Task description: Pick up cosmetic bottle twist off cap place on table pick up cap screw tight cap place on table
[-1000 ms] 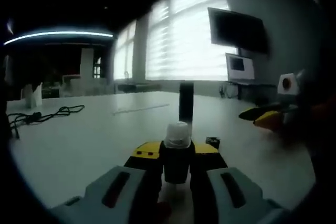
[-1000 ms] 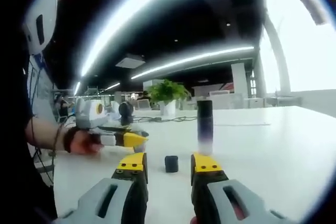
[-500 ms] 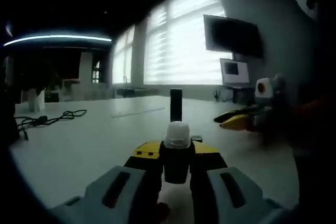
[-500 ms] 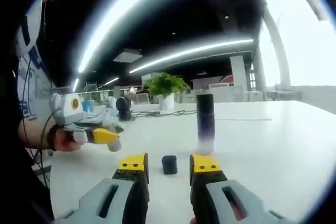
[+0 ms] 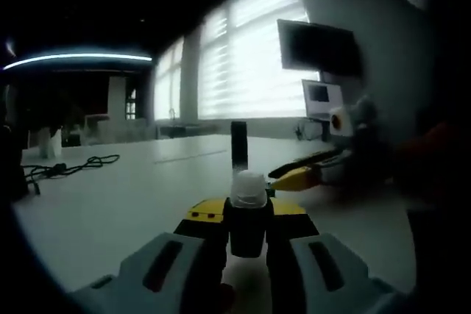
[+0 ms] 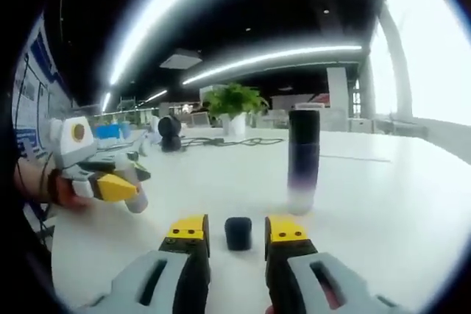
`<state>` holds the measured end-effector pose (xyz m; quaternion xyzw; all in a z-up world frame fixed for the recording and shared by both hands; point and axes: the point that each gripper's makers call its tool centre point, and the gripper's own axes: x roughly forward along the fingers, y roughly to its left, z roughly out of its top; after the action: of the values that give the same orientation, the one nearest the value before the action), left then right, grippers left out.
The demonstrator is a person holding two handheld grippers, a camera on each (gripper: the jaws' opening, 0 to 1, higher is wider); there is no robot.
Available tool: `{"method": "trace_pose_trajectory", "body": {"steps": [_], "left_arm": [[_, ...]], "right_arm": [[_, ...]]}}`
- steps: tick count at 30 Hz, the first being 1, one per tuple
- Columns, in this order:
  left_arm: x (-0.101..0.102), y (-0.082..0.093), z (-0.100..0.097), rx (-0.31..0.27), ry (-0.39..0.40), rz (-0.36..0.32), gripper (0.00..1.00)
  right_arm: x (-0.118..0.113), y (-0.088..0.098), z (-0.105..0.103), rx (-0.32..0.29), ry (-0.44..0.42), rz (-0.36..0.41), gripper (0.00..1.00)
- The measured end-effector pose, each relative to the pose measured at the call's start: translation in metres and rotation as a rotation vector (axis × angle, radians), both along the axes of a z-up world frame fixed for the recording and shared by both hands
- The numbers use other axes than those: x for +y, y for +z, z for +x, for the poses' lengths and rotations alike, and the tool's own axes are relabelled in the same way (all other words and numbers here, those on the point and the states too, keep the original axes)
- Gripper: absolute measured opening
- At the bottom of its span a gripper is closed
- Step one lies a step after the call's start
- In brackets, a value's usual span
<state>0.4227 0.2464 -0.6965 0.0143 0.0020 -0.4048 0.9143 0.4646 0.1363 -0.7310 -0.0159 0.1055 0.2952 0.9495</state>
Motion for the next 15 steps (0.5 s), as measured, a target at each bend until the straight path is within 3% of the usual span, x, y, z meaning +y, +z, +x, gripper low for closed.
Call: {"method": "trace_pose_trajectory", "body": {"steps": [5,15], "left_arm": [[-0.001,0.0,-0.003,-0.005,-0.015,-0.012,0.1],[-0.001,-0.008,-0.002,0.011,-0.024,0.011,0.1]], "right_arm": [[0.005,-0.012,0.002,0.025,0.008,-0.073,0.2],[0.001,-0.018,0.005,0.049,-0.019,-0.1,0.13]]}}
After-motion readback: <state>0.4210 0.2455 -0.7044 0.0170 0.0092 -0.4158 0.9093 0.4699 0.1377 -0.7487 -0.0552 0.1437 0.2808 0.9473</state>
